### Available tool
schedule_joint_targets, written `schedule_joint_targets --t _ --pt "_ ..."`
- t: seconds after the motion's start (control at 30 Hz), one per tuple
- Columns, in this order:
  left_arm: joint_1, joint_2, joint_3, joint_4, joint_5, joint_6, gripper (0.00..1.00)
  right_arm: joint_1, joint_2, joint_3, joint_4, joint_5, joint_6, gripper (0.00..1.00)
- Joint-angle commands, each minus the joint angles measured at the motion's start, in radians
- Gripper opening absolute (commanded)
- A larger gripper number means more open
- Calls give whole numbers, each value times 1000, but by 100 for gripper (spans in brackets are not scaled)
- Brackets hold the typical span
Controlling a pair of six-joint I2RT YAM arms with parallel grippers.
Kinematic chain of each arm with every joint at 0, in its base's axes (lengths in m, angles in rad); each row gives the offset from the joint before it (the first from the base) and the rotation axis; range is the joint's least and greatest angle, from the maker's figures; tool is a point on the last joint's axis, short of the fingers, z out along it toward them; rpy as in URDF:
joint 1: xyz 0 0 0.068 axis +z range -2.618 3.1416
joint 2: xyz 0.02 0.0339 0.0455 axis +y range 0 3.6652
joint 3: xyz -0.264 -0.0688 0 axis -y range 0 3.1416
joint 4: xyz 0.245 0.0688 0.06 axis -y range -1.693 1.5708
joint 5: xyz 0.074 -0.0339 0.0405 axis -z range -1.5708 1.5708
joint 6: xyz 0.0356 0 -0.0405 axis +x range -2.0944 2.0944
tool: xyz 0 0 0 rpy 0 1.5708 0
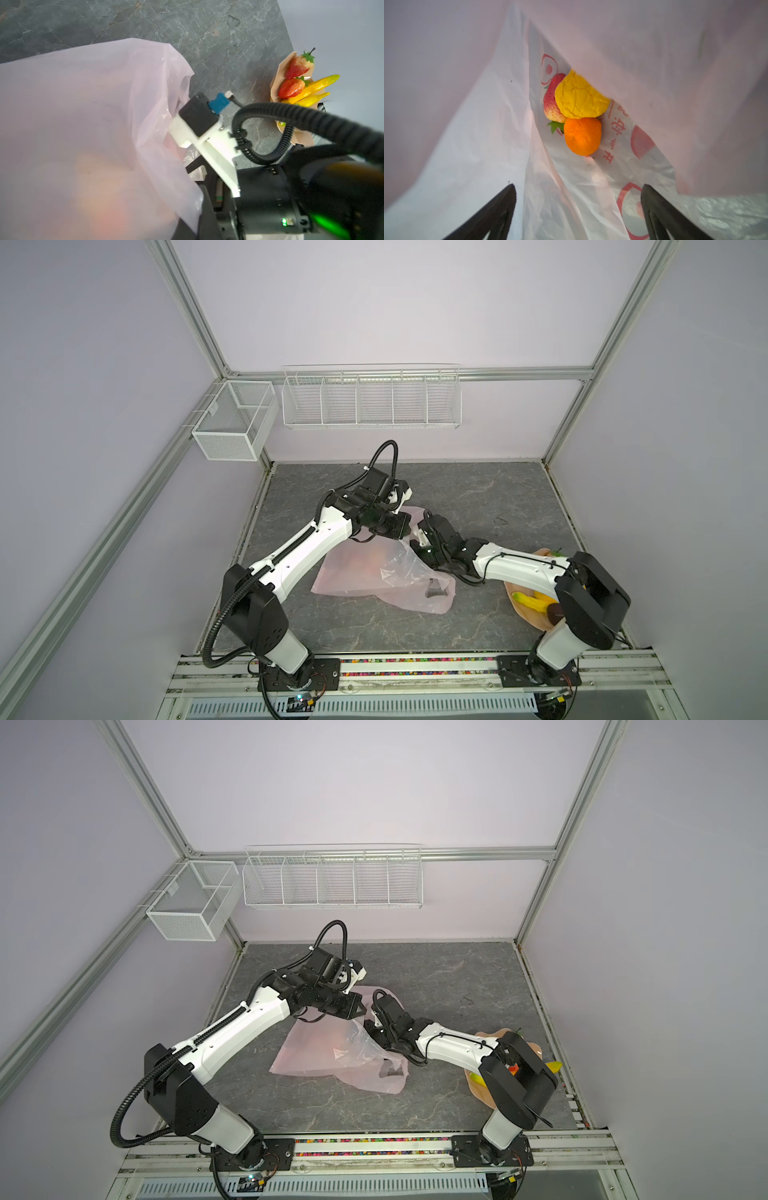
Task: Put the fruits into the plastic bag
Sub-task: 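Lower the yellow pear into the bag opening held by the left gripper and release, then withdraw the right gripper from the bag back over the bowl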
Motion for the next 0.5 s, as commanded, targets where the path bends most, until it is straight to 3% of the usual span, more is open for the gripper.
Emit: schedule_joint_targets --t 0.0,0.47 --pt "9 -6 -6 -17 -19 5 0 -10 -62 -27 -164 38 -26 97" --pt "10 -6 -9 -18 -7 20 0 -38 -285 -57 -543 276 -22 98"
